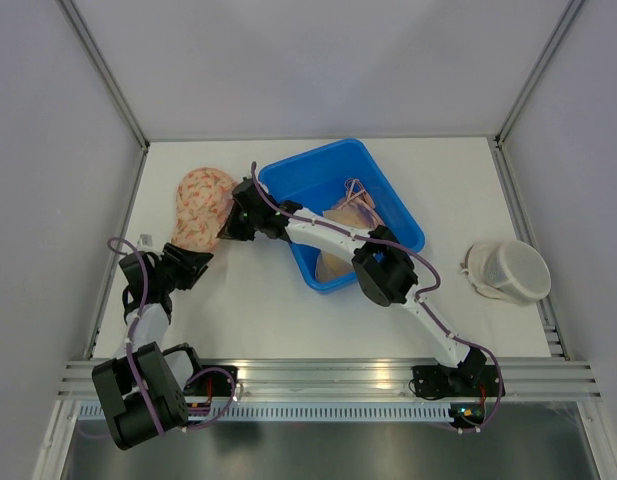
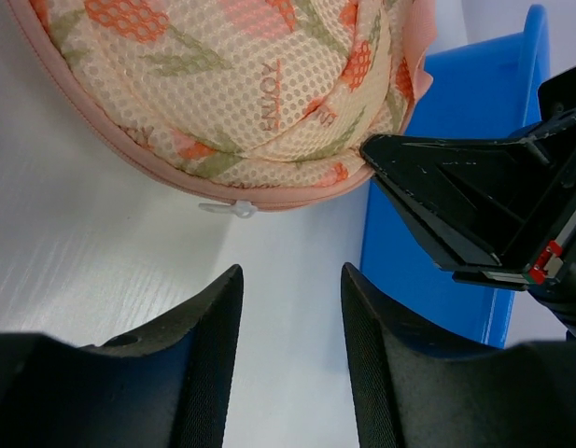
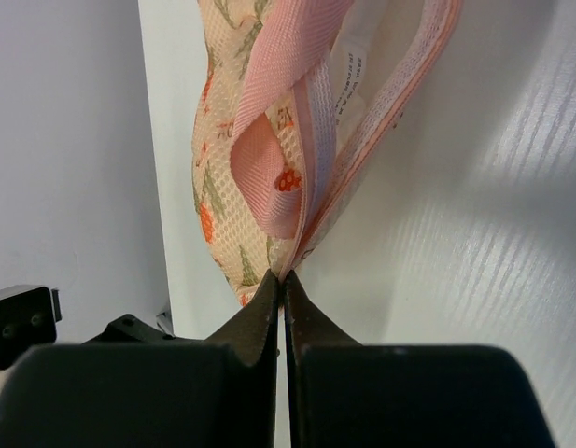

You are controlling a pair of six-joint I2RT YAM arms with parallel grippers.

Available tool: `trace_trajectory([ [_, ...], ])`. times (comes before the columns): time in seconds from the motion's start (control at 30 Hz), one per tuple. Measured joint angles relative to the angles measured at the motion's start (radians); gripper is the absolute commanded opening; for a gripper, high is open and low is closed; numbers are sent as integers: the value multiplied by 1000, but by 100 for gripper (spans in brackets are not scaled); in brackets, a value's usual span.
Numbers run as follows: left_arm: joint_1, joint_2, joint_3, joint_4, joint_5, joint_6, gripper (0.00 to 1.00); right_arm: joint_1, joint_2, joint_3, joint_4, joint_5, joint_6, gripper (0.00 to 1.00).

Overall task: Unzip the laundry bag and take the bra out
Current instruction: Unzip the laundry bag at the center of the board.

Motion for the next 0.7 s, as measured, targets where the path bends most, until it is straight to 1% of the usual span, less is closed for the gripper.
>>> trace_trajectory([
  [0.43, 0, 0, 0, 3, -14, 0, 56, 0, -61, 0, 10, -20, 4, 1],
  [0.7, 0, 0, 0, 51, -31, 0, 53, -1, -69, -12, 16, -30, 4, 0],
])
